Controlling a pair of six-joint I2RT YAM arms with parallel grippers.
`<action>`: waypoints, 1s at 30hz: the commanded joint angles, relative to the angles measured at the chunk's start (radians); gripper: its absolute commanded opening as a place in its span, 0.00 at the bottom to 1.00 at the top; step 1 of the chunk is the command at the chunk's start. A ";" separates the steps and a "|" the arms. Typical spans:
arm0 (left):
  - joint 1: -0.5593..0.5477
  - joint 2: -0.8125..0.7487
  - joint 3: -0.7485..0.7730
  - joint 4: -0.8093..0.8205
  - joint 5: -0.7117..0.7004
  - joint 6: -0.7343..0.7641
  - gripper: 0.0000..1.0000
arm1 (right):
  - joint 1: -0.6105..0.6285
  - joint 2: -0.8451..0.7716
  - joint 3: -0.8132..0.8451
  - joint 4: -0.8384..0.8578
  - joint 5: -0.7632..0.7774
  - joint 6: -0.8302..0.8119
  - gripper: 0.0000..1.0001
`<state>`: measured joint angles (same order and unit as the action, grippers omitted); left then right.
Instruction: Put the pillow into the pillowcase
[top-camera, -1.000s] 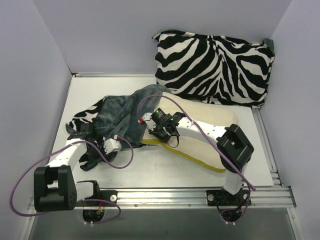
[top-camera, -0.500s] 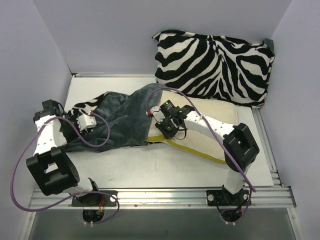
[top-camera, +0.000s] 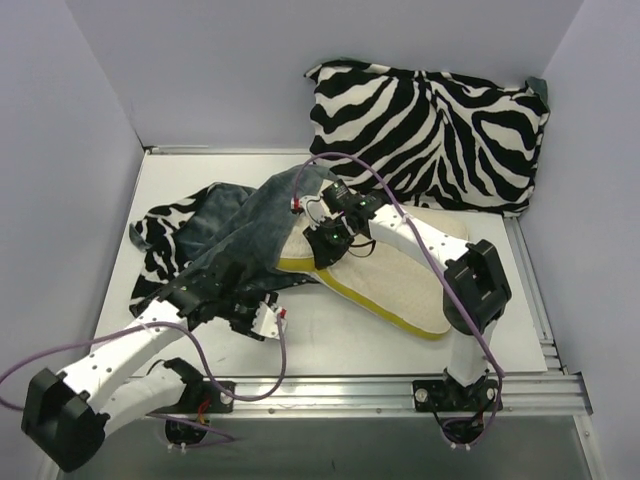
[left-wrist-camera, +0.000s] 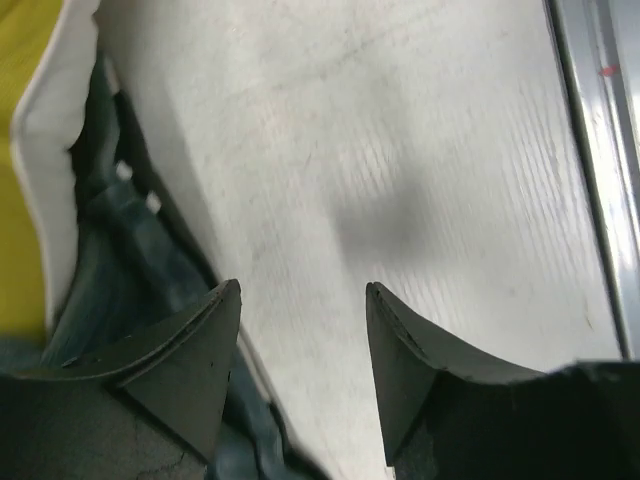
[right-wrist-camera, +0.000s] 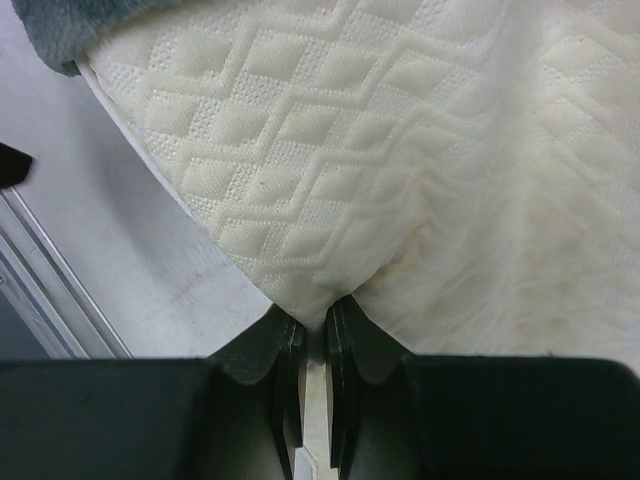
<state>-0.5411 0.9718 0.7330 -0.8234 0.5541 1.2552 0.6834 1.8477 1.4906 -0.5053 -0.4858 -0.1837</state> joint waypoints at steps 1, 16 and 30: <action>-0.153 0.021 -0.108 0.463 -0.190 -0.172 0.61 | -0.022 0.008 0.063 -0.007 -0.040 -0.017 0.00; -0.298 0.434 -0.230 1.150 -0.404 -0.111 0.71 | -0.044 -0.019 0.037 -0.044 -0.083 -0.037 0.00; -0.281 0.732 -0.116 1.267 -0.464 -0.045 0.29 | -0.054 -0.047 0.025 -0.056 -0.099 -0.039 0.00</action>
<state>-0.8330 1.6699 0.5934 0.4408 0.1230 1.1912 0.6407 1.8606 1.5089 -0.5556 -0.5659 -0.2111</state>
